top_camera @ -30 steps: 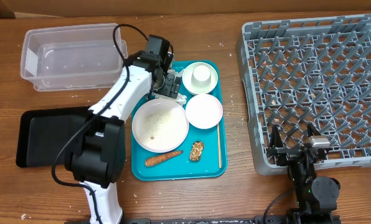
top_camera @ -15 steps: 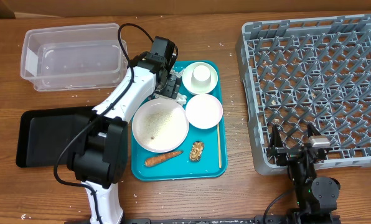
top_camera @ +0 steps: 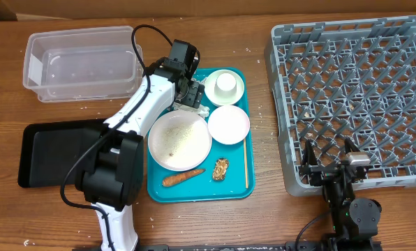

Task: Sort waste into correct bins and load items into the dishwasher
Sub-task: 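Grasp the white tissue with the left gripper and lift it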

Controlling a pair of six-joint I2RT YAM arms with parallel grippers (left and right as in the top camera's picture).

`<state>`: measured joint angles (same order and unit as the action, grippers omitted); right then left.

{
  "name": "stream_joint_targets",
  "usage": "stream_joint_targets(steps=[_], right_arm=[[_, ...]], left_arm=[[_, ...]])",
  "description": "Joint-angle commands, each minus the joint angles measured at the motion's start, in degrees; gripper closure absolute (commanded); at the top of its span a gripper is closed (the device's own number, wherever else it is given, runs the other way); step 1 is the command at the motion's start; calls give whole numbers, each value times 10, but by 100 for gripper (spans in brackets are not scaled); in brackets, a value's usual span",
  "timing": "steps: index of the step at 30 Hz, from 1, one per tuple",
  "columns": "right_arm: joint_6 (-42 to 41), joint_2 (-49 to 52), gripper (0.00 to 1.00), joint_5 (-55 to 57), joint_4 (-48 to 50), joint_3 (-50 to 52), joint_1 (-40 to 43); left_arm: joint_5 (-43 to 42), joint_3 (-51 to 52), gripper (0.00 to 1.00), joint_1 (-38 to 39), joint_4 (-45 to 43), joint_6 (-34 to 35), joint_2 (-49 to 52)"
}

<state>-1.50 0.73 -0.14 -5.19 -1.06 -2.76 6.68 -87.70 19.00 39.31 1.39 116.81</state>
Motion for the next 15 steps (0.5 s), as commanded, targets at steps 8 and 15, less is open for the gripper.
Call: stream_joint_targets(steps=[8,15], right_arm=[[0,-6,0,0,3,6,-1],[0,-6,0,0,4,6,-1]], left_arm=[[-8,11,18,-3,-2,3,31],[-7,9,17,-2,-4,11,47]])
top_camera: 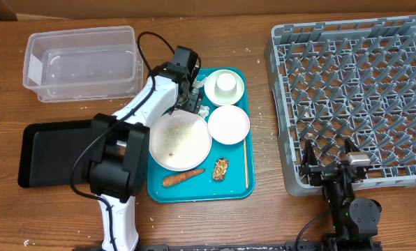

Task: Sort waste into correct bins and load items into the dishwasher
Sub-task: 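Grasp the white tissue with the left gripper and lift it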

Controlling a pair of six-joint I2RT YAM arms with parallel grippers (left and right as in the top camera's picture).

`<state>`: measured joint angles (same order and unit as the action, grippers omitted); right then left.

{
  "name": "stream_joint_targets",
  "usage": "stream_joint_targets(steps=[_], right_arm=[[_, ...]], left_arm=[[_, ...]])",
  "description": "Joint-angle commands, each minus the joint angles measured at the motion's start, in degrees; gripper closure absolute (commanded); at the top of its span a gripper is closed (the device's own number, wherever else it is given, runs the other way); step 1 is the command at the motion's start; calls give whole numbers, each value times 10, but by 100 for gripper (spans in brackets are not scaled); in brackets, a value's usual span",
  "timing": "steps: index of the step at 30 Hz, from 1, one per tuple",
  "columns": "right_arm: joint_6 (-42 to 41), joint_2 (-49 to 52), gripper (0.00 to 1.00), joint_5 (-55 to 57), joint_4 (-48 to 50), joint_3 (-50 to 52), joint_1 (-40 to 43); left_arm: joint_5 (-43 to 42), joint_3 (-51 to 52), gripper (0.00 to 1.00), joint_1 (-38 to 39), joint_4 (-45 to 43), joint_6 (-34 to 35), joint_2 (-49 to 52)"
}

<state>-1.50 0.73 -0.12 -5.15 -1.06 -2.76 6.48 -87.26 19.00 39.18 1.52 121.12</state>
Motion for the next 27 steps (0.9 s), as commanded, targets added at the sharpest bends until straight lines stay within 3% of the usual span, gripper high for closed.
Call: stream_joint_targets(steps=[1,3,9,17,27], right_arm=[[0,-6,0,0,3,6,-1],[0,-6,0,0,3,6,-1],[0,-6,0,0,3,6,-1],[0,-6,0,0,3,6,-1],[0,-6,0,0,3,6,-1]], left_arm=[[-5,2,17,-2,-3,12,3],[-4,-1,20,-2,-3,13,3],[-4,-21,59,-2,16,13,2],[-6,-66,96,-2,77,37,2],[-68,-185,96,-2,187,50,1]])
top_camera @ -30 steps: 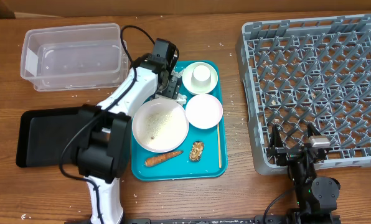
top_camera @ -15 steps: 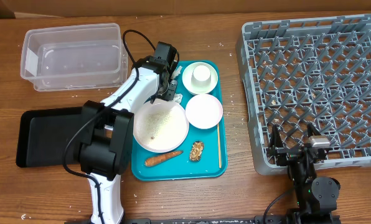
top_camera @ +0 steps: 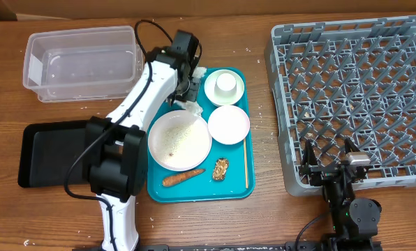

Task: Sort waste into correct bins and load items into the dishwasher
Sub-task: 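Grasp the white tissue with the left gripper and lift it, then carry the tissue left and drop it into the clear bin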

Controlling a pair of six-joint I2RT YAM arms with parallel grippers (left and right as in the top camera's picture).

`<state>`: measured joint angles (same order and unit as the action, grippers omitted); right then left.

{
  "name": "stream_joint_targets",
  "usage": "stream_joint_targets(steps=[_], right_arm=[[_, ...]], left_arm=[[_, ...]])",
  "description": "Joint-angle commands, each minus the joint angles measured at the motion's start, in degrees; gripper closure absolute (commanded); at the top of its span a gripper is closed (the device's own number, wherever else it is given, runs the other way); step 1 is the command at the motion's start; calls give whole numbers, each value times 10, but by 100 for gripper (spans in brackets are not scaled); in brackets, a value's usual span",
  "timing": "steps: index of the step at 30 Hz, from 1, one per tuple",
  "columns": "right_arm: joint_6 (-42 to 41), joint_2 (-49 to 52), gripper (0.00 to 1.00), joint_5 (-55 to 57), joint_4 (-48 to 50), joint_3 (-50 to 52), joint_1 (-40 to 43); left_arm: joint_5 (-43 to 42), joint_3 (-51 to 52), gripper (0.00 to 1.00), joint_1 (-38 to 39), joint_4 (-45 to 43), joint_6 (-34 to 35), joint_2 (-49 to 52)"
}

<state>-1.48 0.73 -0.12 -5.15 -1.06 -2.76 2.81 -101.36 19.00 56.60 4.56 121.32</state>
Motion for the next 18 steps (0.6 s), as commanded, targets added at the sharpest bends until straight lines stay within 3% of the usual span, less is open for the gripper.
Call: stream_joint_targets(steps=[1,10,18], right_arm=[[0,-6,0,0,3,6,-1],[0,-6,0,0,3,6,-1],[0,-6,0,0,3,6,-1]], left_arm=[[-31,-57,96,-2,21,26,-1],[-21,-162,96,-6,81,28,-1],[129,-282,96,-64,55,28,-1]])
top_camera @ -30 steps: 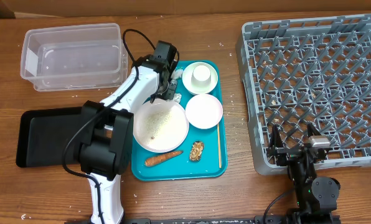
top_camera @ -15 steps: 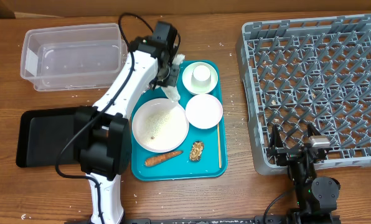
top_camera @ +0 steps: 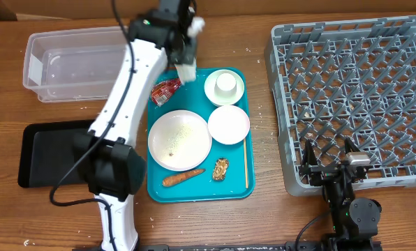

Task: Sort waste into correct bins and load items into the dishwasher
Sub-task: 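Carry the tissue left and drop it into the clear bin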

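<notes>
My left gripper (top_camera: 184, 59) is raised over the far left corner of the teal tray (top_camera: 236, 189), shut on a white crumpled paper (top_camera: 188, 72) that hangs from it. A red wrapper (top_camera: 165, 91) lies on the tray's left edge just below. The tray also carries a large white bowl (top_camera: 179, 139) with crumbs, a small white dish (top_camera: 228, 125), a cup on a saucer (top_camera: 225, 86), a carrot (top_camera: 182, 178), a brown food scrap (top_camera: 220, 169) and a chopstick (top_camera: 246, 162). My right gripper (top_camera: 328, 159) rests open at the near edge of the grey dish rack (top_camera: 354, 84).
A clear plastic bin (top_camera: 82, 64) stands at the far left, close to the raised left gripper. A black tray-like bin (top_camera: 47, 153) lies at the near left, beside the left arm's base. The dish rack fills the right side.
My left gripper has gone from low on the tray's far left corner to higher and farther back, with the white paper in it. The red wrapper now shows where it was.
My left gripper first sat low at the tray's far left corner beside the cup. It stayed there, shifting slightly, with white paper under its fingers. Now it holds the paper clear of the tray. The right arm has not moved.
</notes>
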Controlling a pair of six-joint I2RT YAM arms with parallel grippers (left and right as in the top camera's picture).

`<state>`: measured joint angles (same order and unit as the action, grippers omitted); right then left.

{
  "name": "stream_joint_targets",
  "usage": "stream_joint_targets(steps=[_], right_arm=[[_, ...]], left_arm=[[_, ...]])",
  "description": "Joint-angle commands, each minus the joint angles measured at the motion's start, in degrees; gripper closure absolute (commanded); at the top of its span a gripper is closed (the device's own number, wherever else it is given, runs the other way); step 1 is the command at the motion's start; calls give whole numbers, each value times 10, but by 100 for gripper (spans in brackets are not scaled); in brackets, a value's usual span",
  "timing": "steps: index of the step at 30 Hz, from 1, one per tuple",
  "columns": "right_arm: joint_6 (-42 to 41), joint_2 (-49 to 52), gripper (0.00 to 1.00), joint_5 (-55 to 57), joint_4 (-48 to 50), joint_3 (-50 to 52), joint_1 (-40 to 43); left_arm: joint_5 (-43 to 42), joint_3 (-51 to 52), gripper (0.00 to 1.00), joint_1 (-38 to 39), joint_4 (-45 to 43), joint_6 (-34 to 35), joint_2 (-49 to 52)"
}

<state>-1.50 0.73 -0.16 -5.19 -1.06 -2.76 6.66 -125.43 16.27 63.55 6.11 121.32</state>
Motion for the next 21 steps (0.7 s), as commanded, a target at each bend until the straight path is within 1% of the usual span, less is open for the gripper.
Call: stream_joint_targets(steps=[1,3,5,9,13,14,15,16,18,21], right_arm=[[0,-6,0,0,3,6,-1],[0,-6,0,0,3,6,-1],[0,-6,0,0,3,6,-1],[0,-6,0,0,4,6,-1],[0,-6,0,0,4,6,-1],[0,-6,0,0,3,6,-1],[0,-6,0,0,4,6,-1],[0,-6,0,0,3,6,-1],[0,-6,0,0,3,6,-1],[0,-6,0,0,3,6,-1]], left_arm=[[100,-44,96,-42,-19,12,-1],[134,-47,96,-66,-39,14,-1],[152,-45,96,-90,-49,31,-1],[155,-40,96,-145,-49,83,0],[153,-40,96,-197,-52,111,5],[149,-40,89,-209,-54,116,5],[141,-40,70,-219,-56,118,7],[130,-40,50,-229,-56,119,8],[98,-40,0,-248,-54,119,11],[40,-40,0,-263,-41,119,12]])
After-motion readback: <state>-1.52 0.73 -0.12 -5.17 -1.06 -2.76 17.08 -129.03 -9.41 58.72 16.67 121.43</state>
